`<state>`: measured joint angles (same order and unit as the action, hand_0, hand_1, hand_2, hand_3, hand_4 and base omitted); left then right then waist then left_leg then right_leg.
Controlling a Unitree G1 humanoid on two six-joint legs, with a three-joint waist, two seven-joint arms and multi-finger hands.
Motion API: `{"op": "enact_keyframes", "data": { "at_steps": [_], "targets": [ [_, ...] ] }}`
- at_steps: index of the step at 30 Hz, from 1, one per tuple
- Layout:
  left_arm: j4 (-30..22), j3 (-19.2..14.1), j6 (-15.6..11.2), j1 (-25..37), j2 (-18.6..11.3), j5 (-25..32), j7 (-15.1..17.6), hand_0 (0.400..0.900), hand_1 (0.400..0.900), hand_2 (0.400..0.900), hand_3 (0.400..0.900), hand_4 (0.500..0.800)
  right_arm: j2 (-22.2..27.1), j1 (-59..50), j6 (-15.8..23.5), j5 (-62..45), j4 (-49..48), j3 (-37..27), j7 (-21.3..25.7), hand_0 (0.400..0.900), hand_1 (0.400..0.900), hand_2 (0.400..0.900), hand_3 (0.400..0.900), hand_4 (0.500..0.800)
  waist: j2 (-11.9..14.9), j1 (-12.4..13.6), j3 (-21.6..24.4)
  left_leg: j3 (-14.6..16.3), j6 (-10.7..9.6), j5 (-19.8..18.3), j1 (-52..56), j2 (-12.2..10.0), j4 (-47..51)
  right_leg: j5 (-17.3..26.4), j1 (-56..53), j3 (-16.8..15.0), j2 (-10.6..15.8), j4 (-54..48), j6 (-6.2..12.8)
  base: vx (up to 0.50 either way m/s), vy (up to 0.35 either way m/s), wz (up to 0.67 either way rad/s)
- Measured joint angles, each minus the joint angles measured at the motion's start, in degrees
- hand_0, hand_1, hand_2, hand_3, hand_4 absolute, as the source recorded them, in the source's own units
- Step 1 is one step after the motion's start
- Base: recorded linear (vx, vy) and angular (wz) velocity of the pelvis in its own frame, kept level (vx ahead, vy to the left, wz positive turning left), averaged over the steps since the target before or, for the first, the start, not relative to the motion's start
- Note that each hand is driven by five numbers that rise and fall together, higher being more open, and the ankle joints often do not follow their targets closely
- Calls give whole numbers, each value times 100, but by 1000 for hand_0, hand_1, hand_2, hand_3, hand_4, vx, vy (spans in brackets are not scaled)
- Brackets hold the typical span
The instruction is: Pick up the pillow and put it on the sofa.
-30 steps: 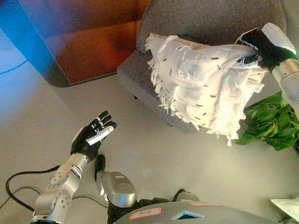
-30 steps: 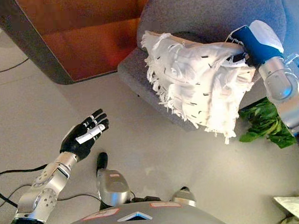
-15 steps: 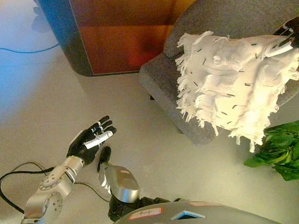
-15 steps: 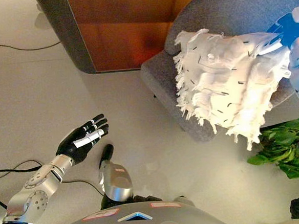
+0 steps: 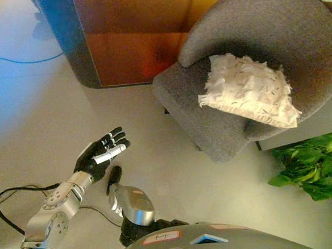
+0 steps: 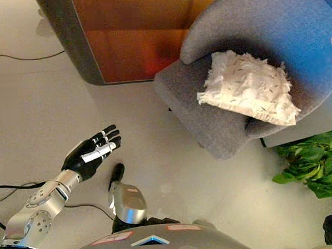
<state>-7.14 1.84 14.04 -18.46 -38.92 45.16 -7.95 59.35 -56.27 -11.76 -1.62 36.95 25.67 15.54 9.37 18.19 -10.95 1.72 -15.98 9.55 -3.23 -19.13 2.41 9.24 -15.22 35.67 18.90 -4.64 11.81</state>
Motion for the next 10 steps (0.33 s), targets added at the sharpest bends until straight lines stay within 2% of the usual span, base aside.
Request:
{"op": "enact_keyframes", "data": {
  "at_steps": [3, 7, 10],
  "targets": [
    [0, 197, -175, 36, 3, 1, 0, 900, 900, 900, 900, 800, -82, 763, 239, -311, -943, -658, 53, 900, 900, 900, 900, 800, -38, -148, 47, 158, 21, -17, 108, -44, 17, 0, 102, -226, 17, 19, 0, -100, 54, -30],
    [3, 420, -402, 66, 90, 0, 69, 900, 900, 900, 900, 800, -561, 2263, 361, -582, -2512, -1655, 49, 900, 900, 900, 900, 800, -168, -557, 132, 420, 38, -5, 225, -57, 70, 0, 260, -526, 85, 104, 0, -108, 37, -33],
    [70, 535, -597, 191, 268, -4, 181, 900, 900, 900, 900, 800, -842, 3451, 365, -728, -3526, -1931, 6, 900, 900, 900, 900, 800, -318, -927, 234, 589, 43, -3, 257, -68, 82, 0, 427, -685, 110, 134, 1, -98, 16, -29]
  ]
}}
